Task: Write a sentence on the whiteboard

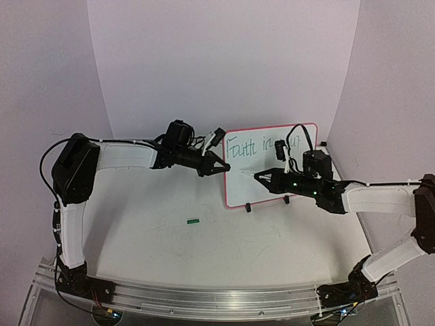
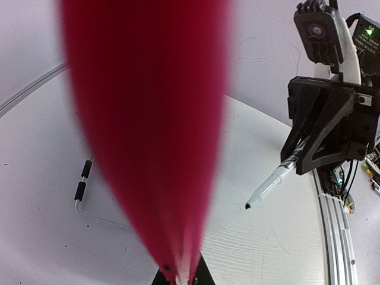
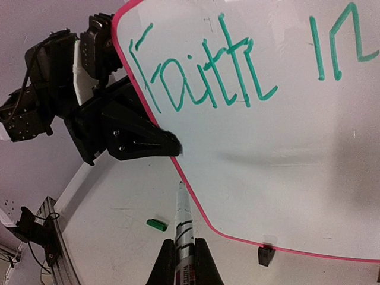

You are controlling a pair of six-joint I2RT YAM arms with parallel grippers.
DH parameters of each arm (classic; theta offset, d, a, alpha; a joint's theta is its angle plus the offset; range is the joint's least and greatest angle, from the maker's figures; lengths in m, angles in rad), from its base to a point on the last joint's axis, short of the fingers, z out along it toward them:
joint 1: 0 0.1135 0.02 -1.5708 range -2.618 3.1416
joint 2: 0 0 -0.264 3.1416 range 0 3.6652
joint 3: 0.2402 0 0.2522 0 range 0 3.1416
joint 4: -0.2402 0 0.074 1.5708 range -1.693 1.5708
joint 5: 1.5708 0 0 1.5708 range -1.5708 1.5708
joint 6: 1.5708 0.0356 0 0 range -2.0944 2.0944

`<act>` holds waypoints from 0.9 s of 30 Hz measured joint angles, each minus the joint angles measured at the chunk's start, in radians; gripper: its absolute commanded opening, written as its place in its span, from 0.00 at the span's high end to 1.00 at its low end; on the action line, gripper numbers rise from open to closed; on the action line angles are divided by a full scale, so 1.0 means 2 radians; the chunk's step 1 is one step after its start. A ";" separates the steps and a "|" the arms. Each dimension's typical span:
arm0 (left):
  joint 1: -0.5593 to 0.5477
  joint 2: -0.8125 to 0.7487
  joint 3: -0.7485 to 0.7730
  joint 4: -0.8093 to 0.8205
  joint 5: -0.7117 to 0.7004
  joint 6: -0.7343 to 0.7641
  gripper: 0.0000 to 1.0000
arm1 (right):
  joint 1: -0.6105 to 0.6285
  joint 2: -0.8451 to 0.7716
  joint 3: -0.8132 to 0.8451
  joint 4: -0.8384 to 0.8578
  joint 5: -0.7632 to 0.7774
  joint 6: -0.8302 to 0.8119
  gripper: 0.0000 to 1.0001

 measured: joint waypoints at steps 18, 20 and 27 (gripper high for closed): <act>0.000 0.000 0.000 0.000 0.000 0.000 1.00 | 0.001 0.080 0.035 0.043 0.005 0.022 1.00; 0.000 0.000 0.000 0.000 0.000 0.000 1.00 | 0.001 0.081 0.035 0.043 0.010 0.022 1.00; 0.000 0.000 0.000 0.000 -0.004 0.000 1.00 | 0.001 0.093 0.051 0.042 0.004 0.021 1.00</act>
